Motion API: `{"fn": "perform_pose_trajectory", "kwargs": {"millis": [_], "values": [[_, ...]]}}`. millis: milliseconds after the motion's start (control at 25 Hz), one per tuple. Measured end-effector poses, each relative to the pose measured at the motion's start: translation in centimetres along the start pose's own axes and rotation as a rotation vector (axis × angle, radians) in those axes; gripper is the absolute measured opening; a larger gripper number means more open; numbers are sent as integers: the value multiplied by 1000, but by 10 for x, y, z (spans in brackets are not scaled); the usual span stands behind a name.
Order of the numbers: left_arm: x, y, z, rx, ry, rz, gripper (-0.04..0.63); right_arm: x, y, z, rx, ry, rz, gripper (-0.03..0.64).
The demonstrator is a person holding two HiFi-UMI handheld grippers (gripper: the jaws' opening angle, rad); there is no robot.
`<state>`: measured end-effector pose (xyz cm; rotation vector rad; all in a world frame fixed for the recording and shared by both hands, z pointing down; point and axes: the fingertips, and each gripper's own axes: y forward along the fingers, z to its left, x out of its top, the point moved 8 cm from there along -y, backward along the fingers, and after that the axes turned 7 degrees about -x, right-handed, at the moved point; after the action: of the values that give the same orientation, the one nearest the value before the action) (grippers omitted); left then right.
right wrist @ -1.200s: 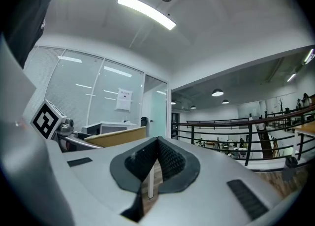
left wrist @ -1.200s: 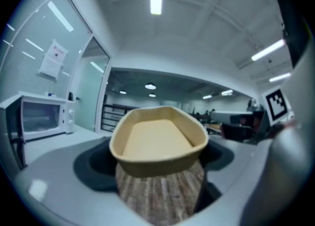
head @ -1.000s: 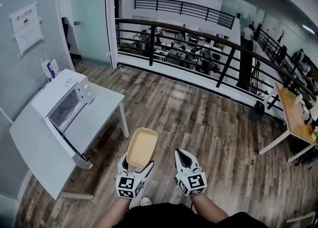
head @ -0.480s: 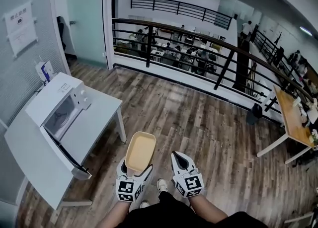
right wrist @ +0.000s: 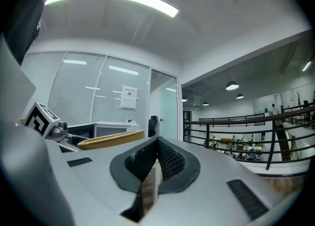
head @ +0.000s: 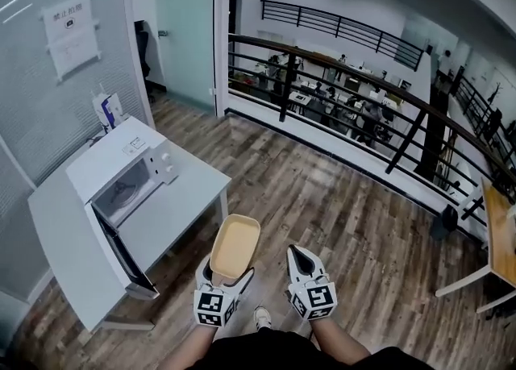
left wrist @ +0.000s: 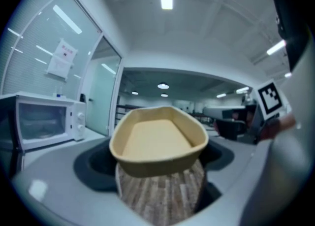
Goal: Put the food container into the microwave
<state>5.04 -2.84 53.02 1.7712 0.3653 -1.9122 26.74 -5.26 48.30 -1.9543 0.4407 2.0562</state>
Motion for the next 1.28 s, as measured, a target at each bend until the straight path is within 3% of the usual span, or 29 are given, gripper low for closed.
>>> {"fn": "perform_pose_trajectory", "kwargs": {"millis": [640, 960, 1280], "values": [[17, 57, 42, 283, -32, -27, 495, 4, 127, -28, 263, -18, -63, 6], [22, 81, 75, 356, -57, -40, 495, 4, 171, -7, 339, -7, -85, 6], [26, 80, 139, 394, -80, -46, 495, 5, 233, 34, 400, -3, -70, 6]]}}
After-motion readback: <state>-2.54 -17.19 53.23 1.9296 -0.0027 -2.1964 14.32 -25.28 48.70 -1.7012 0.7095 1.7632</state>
